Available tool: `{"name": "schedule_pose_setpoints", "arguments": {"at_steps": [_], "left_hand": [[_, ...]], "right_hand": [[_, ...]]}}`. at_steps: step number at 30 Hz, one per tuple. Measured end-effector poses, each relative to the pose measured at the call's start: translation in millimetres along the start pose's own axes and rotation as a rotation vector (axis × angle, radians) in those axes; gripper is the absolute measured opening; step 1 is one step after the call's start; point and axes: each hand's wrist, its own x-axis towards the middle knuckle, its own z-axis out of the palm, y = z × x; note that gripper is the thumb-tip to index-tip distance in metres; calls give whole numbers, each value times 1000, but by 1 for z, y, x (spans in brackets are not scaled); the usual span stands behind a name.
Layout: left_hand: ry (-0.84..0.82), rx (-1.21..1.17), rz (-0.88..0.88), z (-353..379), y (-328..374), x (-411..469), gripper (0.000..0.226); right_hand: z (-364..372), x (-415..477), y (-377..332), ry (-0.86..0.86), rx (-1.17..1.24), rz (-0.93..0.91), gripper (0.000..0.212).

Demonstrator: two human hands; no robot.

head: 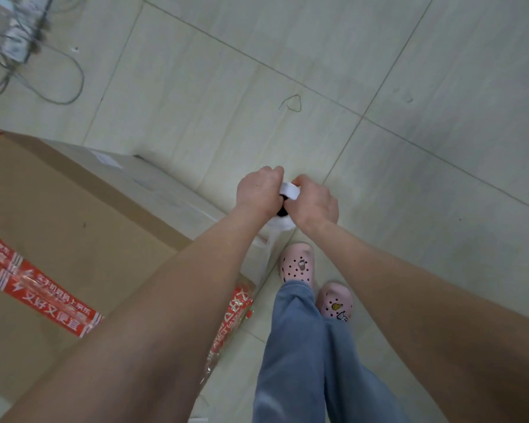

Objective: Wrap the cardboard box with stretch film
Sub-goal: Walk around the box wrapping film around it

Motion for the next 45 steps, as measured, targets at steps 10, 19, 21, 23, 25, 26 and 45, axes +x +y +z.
{"name": "schedule_pose_setpoints", "arguments": {"at_steps": [10, 19, 21, 23, 25, 26, 45], "left_hand": [[57, -467, -495, -15, -81, 17, 29], [19, -622, -571, -30, -109, 21, 34], [22, -489, -488, -35, -103, 29, 34], [36, -382, -385, -39, -97, 35, 34], [54, -318, -325, -41, -93, 37, 34], [72, -291, -306, -42, -91, 39, 33], [116, -597, -797, -56, -127, 45, 24]], "right_hand": [[22, 21, -72, -121, 154, 36, 40], [21, 41, -123, -117, -7, -75, 29], [14, 47, -122, -119, -56, -101, 26], [10, 52, -122, -129, -85, -118, 27], [7, 56, -123, -151, -102, -127, 28], [7, 57, -125, -164, -103, -132, 28], [2, 68, -183, -109, -315, -436, 30]]}}
